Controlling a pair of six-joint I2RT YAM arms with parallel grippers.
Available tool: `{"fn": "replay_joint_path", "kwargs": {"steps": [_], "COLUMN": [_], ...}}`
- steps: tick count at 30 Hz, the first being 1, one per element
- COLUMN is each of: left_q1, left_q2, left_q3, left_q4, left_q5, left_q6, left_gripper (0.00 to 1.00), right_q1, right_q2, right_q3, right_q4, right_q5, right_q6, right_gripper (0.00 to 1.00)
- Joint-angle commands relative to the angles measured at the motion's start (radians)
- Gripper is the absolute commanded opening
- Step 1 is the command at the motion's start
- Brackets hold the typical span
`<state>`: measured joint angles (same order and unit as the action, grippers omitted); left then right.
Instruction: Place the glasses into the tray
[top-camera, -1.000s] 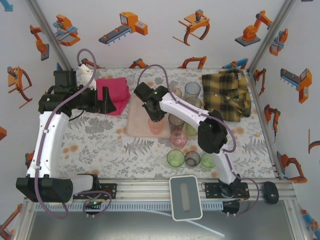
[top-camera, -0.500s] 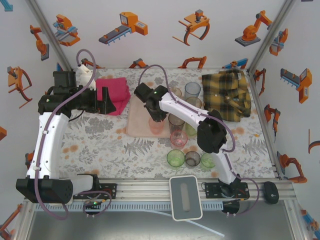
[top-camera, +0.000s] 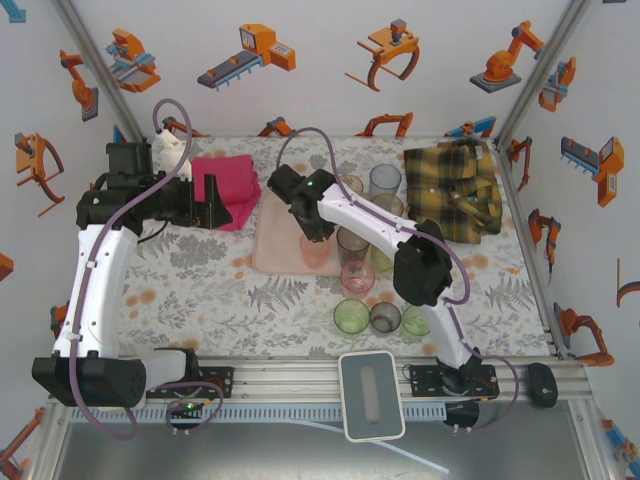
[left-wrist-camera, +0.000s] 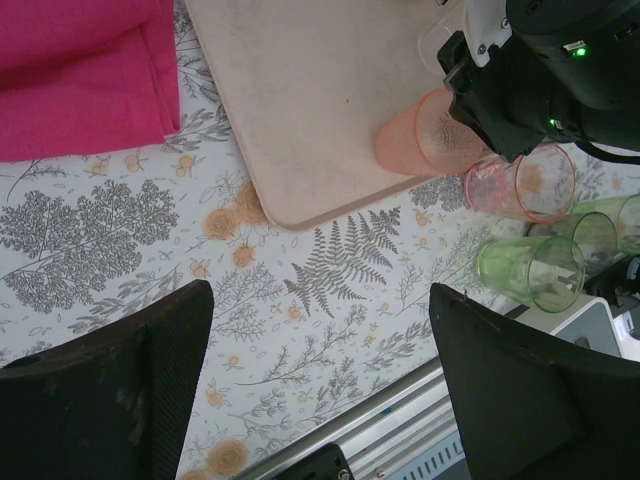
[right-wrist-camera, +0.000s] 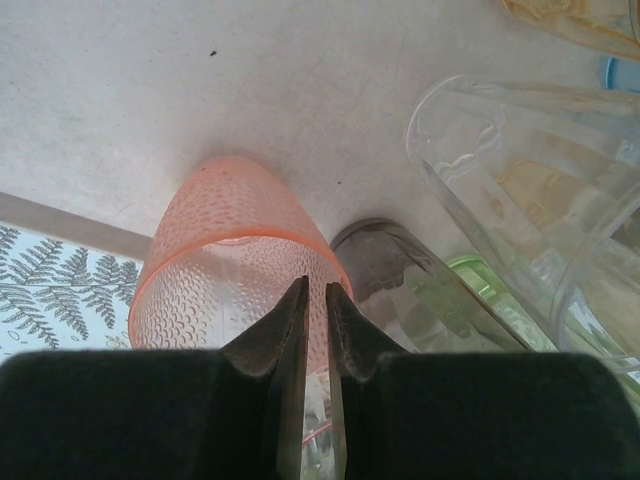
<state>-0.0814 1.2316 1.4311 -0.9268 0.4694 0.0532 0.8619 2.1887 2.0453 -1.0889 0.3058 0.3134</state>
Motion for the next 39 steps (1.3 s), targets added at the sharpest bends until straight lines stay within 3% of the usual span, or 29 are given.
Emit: {"fn": "replay_joint_path", "kwargs": {"steps": [1, 15, 20, 25, 32, 36, 39], "left_q1": [0.008, 0.003, -0.047, -0.217, -0.498, -0.649, -0.741], "left_q2": [-0.024, -0.002, 0.034, 0.071, 0.131, 0.182, 0.229], "left_q3": [-0.011, 0.043, 0.092, 0.134, 0.130, 0.119, 0.103], "left_q4": [0.014, -0.008, -0.048, -0.104, -0.143, -0.145, -0.102], "left_q5": [0.023, 0.070, 0.069, 0.004, -0.052, -0.079, -0.068], "left_q6": [-0.017, 0.001, 0.047, 0.146, 0.201, 0.174, 0.080], "left_gripper": [0.81, 0.84, 0.86, 0.90, 0.94, 0.94, 0.93], "right_q1": [0.009, 0.012, 0.010, -0.008, -0.073, -0.151, -0.236], "right_q2": [0.022, -0.044, -0.104, -0.241, -0.589, -0.827, -0.988], "right_q3": [0.035, 0.123, 0.164, 0.139, -0.114, -0.318, -0.476], "right_q4": [-0.032, -0.017, -0.030, -0.048, -0.053, -0.050, -0.049], "right_q5": [0.029, 0.007, 0.017, 0.032, 0.078, 0.098, 0.077], "right_q6": [-0.016, -0.016, 0.001, 0.045, 0.151, 0.227, 0.280], "right_gripper": [0.18, 0.28, 0.32, 0.34, 0.36, 0.39, 0.40]}}
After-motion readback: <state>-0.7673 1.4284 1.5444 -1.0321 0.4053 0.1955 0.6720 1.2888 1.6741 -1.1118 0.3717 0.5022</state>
